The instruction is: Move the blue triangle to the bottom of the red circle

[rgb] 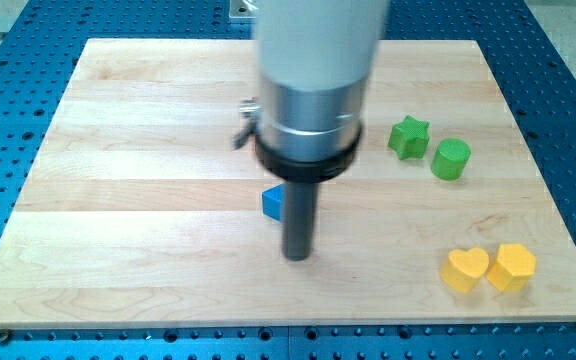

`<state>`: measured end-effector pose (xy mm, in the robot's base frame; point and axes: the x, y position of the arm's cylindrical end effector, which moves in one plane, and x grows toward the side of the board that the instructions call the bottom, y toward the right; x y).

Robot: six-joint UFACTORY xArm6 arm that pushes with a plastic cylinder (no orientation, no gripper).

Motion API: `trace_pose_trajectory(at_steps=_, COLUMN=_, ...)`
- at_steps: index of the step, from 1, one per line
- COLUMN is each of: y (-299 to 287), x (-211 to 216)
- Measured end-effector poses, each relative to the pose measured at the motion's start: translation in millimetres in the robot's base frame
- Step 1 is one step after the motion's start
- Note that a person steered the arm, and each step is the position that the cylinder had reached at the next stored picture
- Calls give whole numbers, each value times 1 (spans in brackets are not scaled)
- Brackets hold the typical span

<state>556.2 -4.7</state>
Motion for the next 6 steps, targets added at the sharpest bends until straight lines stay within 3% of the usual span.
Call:
trace_pose_trajectory(at_steps=2, y=10, x=-62)
trace_pose_trajectory(at_steps=4, y=80, x=-76)
trace_pose_trajectory(at_steps=6, y=22, x=-87)
